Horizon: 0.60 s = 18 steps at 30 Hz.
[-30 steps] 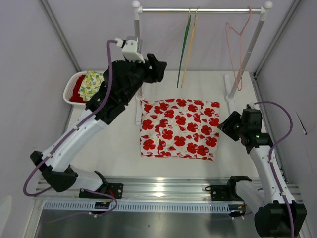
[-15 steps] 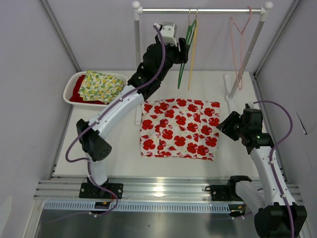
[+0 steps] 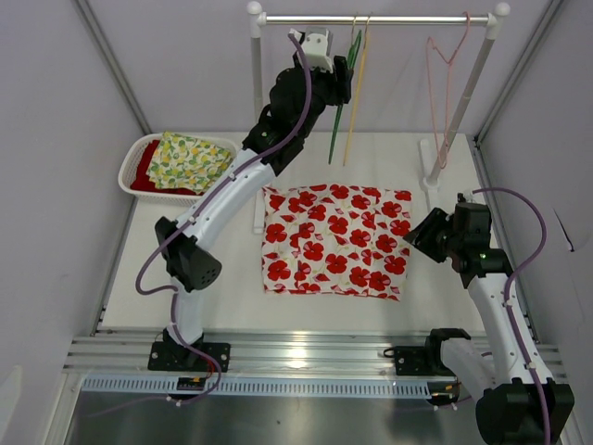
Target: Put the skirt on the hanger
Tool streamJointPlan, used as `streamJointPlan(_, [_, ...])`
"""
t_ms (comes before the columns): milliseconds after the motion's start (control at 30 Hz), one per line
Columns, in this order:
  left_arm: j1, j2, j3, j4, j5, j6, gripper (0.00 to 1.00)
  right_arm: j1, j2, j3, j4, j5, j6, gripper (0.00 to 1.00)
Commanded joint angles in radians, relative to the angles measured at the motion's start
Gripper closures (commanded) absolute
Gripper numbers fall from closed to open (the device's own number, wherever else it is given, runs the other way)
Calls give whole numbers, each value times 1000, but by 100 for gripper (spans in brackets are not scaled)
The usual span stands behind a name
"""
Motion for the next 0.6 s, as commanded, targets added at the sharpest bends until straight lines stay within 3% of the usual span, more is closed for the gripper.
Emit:
streamJointPlan(0, [21, 24, 52, -9, 15, 20, 40, -4, 1, 22, 25, -17, -20, 52])
streamJointPlan(400, [30, 49, 61, -33, 33, 49, 49, -4, -2, 22, 25, -10, -26, 56])
streamJointPlan(567, [30, 44, 64, -27, 29, 66, 61, -4, -4, 22, 22, -2, -32, 57])
